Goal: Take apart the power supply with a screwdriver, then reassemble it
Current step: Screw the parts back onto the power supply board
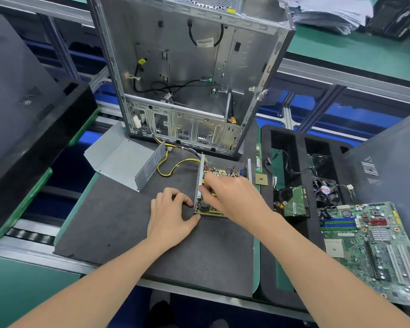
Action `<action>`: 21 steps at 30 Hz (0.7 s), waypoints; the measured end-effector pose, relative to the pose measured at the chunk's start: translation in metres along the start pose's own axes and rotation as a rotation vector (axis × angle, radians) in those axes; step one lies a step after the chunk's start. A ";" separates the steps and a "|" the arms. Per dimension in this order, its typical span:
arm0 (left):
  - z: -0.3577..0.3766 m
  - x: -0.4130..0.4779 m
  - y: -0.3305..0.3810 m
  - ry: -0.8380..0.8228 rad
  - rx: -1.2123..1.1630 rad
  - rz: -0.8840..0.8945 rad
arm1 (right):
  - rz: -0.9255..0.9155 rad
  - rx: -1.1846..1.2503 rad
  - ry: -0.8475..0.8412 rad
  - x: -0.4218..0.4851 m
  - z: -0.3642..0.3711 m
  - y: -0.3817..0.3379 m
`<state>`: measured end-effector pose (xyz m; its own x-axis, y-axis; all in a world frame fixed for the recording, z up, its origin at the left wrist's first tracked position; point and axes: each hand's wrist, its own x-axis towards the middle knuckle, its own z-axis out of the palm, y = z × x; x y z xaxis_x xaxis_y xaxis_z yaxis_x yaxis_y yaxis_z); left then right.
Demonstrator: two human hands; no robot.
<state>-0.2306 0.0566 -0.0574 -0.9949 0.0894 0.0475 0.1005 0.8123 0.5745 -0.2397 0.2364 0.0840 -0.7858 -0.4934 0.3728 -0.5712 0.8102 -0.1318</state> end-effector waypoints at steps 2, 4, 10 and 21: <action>0.001 0.000 -0.001 0.005 0.003 0.003 | -0.009 -0.001 -0.014 0.001 0.002 0.001; 0.001 0.000 -0.001 0.008 0.008 0.005 | -0.005 0.006 -0.019 0.002 0.004 0.002; 0.001 0.000 -0.002 0.015 0.014 0.007 | -0.009 0.012 -0.020 0.006 0.004 0.002; 0.002 0.000 -0.001 0.021 0.019 0.006 | -0.022 0.015 -0.048 0.006 0.002 0.000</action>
<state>-0.2302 0.0567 -0.0594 -0.9943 0.0822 0.0677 0.1060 0.8229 0.5582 -0.2449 0.2323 0.0842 -0.7831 -0.5262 0.3316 -0.5919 0.7942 -0.1377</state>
